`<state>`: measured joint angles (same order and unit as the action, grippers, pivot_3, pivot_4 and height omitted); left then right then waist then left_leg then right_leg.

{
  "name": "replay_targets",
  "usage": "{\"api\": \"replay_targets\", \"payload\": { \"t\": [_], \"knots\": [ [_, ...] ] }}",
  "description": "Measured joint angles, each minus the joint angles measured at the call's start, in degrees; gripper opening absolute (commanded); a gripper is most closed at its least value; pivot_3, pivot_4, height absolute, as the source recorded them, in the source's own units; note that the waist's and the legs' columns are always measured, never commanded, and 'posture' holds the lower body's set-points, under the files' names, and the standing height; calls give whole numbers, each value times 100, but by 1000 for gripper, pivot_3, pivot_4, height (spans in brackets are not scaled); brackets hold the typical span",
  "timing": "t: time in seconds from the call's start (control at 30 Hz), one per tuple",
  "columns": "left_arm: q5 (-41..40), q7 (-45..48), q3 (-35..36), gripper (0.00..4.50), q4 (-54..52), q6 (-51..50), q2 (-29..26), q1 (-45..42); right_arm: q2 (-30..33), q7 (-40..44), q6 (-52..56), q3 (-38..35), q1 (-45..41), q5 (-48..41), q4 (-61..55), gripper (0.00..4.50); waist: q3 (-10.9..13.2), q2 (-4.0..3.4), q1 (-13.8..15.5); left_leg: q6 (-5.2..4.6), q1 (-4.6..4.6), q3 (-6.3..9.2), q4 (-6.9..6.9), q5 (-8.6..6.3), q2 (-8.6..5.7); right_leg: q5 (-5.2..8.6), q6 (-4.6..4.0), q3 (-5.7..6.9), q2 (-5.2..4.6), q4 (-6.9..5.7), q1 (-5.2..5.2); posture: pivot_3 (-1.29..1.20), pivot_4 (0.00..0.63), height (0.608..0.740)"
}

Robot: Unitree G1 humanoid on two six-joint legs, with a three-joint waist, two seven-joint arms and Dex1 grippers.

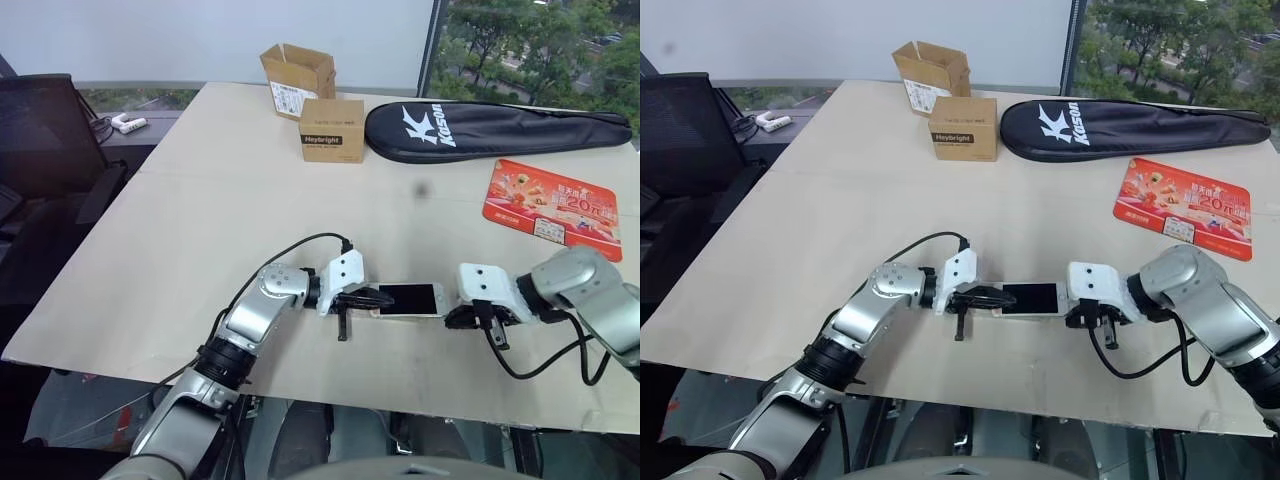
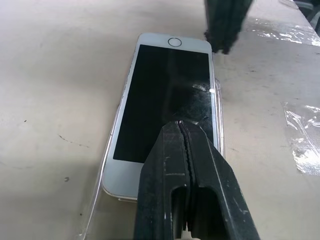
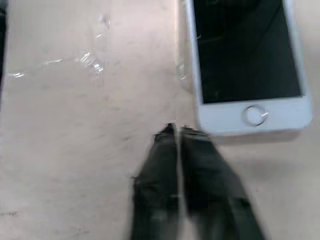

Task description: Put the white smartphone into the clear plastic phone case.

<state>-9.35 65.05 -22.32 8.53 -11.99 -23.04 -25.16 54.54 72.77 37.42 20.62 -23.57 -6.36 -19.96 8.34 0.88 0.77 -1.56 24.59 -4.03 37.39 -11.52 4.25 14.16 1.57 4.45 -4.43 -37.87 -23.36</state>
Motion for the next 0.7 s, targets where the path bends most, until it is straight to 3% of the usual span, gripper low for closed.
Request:
{"api": "replay_targets", "payload": {
  "t": [0.33,0.57,0.7],
  "knots": [
    [-1,21,46,0,50,20,-37,-27,-221,-716,-1017,39,-695,897,1248,23,-5,-8,3,0,4,-12,-5,0,-2,0,0,-1,0,3,-4,0,150,732],
    [-3,29,106,0,33,23,-64,30,-1422,-1675,-1809,13,-1201,1238,2097,23,-13,-15,-5,-1,1,-14,-8,0,1,0,-1,-1,17,0,-2,0,150,732],
    [-3,58,106,0,30,35,-63,28,-1700,-1563,-1960,131,-1101,1169,2088,23,-13,-19,22,-1,9,-15,-9,0,0,-3,-7,0,16,2,-3,0,150,732]
  ]
}}
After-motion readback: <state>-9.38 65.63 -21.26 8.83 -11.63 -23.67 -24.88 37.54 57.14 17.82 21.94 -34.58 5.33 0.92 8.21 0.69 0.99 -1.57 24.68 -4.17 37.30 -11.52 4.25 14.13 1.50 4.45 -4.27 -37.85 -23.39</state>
